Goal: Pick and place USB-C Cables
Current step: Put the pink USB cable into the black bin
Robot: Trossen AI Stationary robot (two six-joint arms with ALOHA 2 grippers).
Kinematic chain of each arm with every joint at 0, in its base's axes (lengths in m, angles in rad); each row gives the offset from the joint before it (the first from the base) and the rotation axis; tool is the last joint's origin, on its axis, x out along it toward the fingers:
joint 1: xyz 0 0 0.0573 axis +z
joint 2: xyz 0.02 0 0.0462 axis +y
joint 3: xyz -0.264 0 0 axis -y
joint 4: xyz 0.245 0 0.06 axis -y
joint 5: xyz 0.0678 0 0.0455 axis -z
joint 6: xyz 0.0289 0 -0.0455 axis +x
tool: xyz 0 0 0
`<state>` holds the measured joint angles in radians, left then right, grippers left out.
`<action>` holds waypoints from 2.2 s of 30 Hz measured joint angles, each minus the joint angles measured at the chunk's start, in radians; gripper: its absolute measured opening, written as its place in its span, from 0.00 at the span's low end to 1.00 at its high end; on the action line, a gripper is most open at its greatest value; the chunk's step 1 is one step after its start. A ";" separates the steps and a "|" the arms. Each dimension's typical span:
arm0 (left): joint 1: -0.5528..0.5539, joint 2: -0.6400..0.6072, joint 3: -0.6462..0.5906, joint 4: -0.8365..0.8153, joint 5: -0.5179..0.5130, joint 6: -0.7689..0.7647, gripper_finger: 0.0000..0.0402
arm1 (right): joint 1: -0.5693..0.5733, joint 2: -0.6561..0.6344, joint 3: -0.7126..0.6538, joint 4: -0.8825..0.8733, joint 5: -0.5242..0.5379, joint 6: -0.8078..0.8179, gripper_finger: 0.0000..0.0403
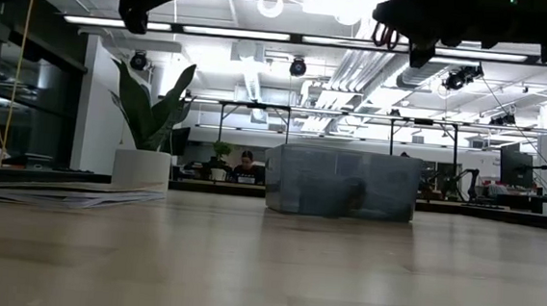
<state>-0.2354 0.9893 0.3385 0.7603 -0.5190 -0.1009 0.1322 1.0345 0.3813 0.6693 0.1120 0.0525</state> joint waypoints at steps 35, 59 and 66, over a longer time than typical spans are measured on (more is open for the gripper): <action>0.007 0.002 0.001 0.004 0.002 -0.019 0.42 | 0.002 0.019 0.093 -0.238 0.272 0.114 0.01; 0.007 0.002 0.002 0.000 0.003 -0.027 0.42 | -0.088 0.594 0.740 -1.291 0.316 0.265 0.01; 0.007 0.002 0.002 0.000 0.003 -0.045 0.42 | -0.151 0.714 0.888 -1.500 0.185 0.251 0.01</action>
<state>-0.2287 0.9909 0.3401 0.7601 -0.5163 -0.1461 -0.0193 1.7485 1.2694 -0.8304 0.2965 0.3038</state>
